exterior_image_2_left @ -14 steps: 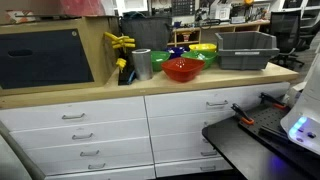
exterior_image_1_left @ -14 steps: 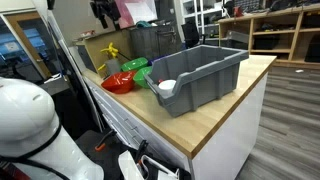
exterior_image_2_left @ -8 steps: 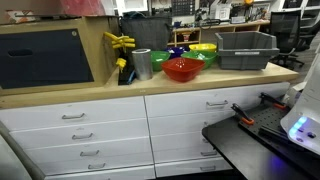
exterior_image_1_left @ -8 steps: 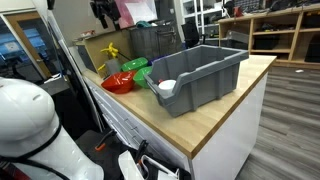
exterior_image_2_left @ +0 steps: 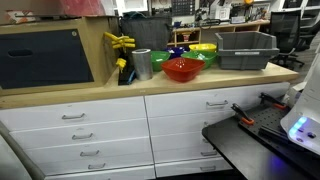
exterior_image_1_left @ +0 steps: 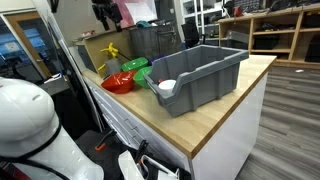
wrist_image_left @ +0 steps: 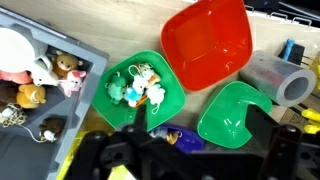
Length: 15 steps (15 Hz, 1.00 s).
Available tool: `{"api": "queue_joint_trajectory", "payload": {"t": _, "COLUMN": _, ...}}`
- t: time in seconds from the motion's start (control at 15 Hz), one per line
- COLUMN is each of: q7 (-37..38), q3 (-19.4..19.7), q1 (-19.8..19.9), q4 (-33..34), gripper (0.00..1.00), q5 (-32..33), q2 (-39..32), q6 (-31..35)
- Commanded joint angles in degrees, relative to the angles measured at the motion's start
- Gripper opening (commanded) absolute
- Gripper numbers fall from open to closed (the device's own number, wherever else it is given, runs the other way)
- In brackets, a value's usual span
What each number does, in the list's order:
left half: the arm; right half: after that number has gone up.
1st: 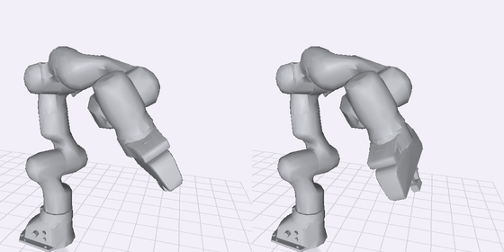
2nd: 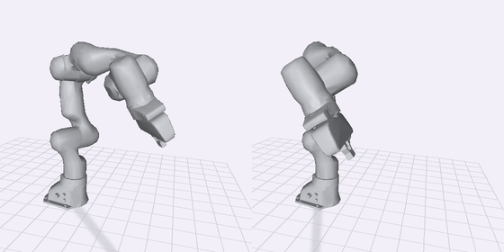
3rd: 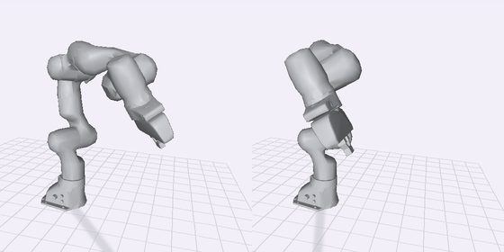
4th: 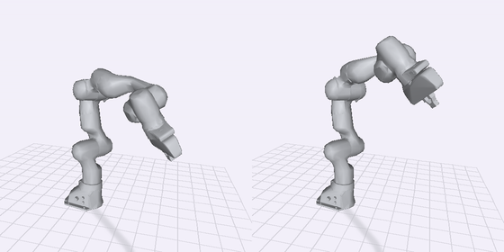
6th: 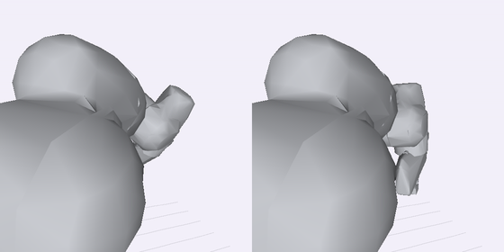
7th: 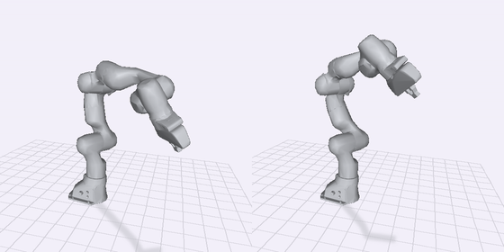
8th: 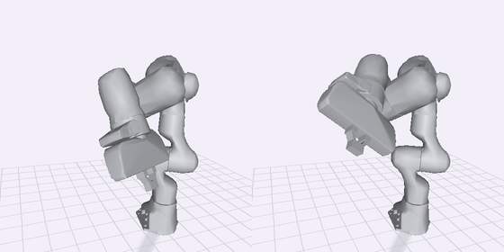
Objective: Move the trailer to the right, then pour out the dolls from the right green bowl into the grey trailer
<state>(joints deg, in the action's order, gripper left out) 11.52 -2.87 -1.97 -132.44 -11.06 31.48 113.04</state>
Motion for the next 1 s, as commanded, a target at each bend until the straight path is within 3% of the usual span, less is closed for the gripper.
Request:
{"api": "queue_joint_trajectory", "payload": {"t": 0.0, "q7": 1.54, "q3": -1.51, "q1": 0.74, "q4": 0.84, "gripper": 1.0, "q5": 0.5, "q2": -4.47, "q6": 4.52}}
{"api": "queue_joint_trajectory", "payload": {"t": 0.93, "q7": 11.49, "q3": -2.58, "q1": 1.48, "q4": -2.1, "gripper": 1.0, "q5": 6.03, "q2": -18.85, "q6": 18.44}}
